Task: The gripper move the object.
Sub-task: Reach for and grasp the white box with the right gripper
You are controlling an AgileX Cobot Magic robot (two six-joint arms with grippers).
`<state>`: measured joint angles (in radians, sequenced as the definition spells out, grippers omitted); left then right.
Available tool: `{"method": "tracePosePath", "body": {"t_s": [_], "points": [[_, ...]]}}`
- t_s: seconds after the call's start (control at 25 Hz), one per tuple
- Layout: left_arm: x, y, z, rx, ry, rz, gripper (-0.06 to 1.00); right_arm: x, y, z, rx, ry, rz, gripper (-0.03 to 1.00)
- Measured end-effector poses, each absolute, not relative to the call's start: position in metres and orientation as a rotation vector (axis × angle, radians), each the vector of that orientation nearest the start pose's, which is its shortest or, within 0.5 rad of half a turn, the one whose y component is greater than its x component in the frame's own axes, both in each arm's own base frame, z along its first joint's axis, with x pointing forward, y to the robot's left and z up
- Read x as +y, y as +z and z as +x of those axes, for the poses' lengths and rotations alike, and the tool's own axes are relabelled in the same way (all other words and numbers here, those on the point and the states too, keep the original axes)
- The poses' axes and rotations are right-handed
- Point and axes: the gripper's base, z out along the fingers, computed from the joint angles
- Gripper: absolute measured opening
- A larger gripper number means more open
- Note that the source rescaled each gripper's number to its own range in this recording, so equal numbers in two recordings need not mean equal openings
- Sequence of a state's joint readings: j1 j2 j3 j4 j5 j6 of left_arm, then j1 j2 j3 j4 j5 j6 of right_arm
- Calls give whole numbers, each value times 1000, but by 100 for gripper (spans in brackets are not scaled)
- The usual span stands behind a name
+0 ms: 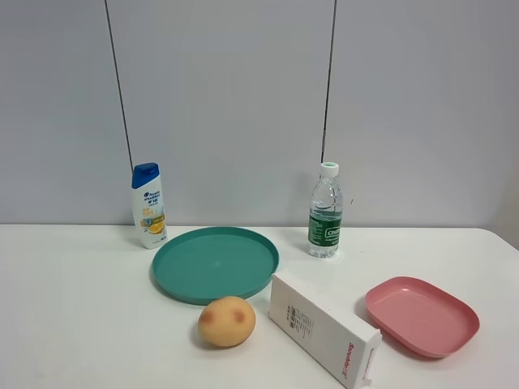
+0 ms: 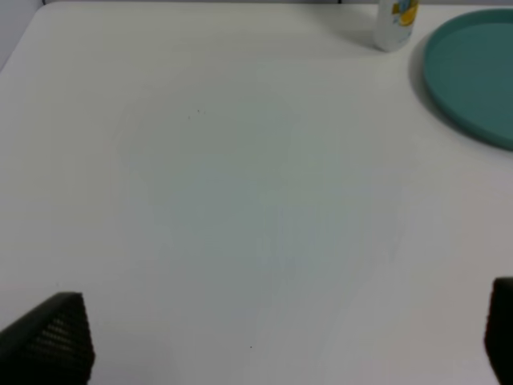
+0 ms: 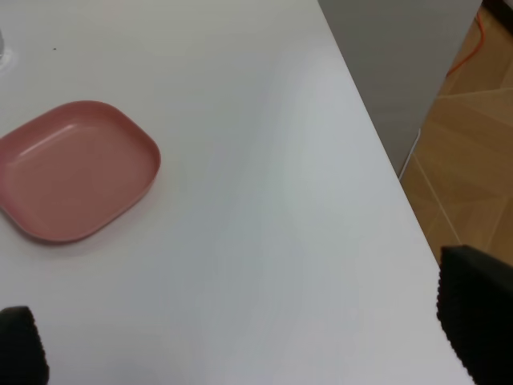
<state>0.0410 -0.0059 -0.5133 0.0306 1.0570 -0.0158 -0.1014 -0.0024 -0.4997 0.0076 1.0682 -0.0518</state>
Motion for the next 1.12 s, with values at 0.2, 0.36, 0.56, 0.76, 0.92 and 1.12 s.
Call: {"method": "tracePosePath", "body": {"t_s": [0.2, 0.36, 0.56, 0.76, 0.92, 1.12], "points": [[2, 281, -7, 2021, 52, -59, 100, 1, 277, -5, 2050, -86, 50, 100], [2, 281, -7, 2021, 52, -59, 100, 1, 277, -5, 2050, -86, 50, 100], [2, 281, -7, 2021, 52, -59, 100, 2, 277, -5, 2050, -77, 50, 100], [2, 281, -7, 2021, 52, -59, 100, 2, 277, -5, 2050, -81, 43, 100], [2, 281, -7, 2021, 52, -59, 100, 2, 277, -6, 2049, -91, 26, 100], [2, 281, -7, 2021, 52, -59, 100, 2, 315, -5, 2021, -135, -41, 100]]}}
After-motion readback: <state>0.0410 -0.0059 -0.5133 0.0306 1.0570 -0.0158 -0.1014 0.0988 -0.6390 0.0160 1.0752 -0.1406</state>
